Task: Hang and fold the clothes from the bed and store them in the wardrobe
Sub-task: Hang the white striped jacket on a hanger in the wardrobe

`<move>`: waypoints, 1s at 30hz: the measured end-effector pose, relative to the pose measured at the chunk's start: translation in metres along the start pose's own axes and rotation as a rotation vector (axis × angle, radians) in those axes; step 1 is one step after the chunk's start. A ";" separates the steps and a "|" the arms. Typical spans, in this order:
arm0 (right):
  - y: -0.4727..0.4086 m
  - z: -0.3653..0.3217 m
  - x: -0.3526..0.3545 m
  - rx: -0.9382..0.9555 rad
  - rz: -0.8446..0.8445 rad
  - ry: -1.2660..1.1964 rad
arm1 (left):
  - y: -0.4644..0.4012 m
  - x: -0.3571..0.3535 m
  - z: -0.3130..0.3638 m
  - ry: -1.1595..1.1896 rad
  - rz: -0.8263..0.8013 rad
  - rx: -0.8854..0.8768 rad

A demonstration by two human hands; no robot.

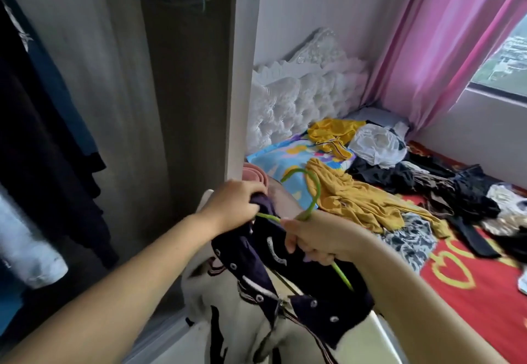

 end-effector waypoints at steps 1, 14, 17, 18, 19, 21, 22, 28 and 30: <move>0.002 -0.004 0.007 0.038 0.004 -0.040 | -0.003 0.011 -0.015 -0.015 0.063 0.085; -0.017 -0.102 0.007 0.317 -0.259 -0.326 | 0.015 0.065 -0.044 -0.456 0.144 -0.078; -0.029 -0.140 0.002 0.402 -0.254 -0.214 | 0.011 0.077 -0.055 -0.287 0.104 -0.068; -0.033 -0.152 0.003 0.456 -0.210 -0.122 | 0.007 0.093 -0.060 -0.242 0.190 -0.054; -0.036 -0.164 0.007 0.523 -0.144 -0.014 | 0.003 0.111 -0.066 -0.264 0.290 -0.072; -0.038 -0.176 0.023 0.654 0.084 0.251 | -0.002 0.143 -0.075 -0.349 0.467 -0.131; -0.039 -0.176 0.029 0.692 0.198 0.367 | -0.004 0.157 -0.085 -0.342 0.522 -0.124; -0.054 -0.205 0.025 0.781 0.476 0.422 | -0.046 0.245 -0.138 -0.337 0.725 -0.108; -0.056 -0.238 0.022 0.874 0.437 0.215 | -0.062 0.269 -0.150 -0.275 0.720 -0.095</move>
Point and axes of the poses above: each hand's wrist, its own y-axis away from the middle knuckle, its own x-axis out of the back of the hand, z = x × y, the point moved 7 cm from there along -y, towards the middle knuckle, and after that the axes turned 4 degrees about -y, right-handed, at the moved point
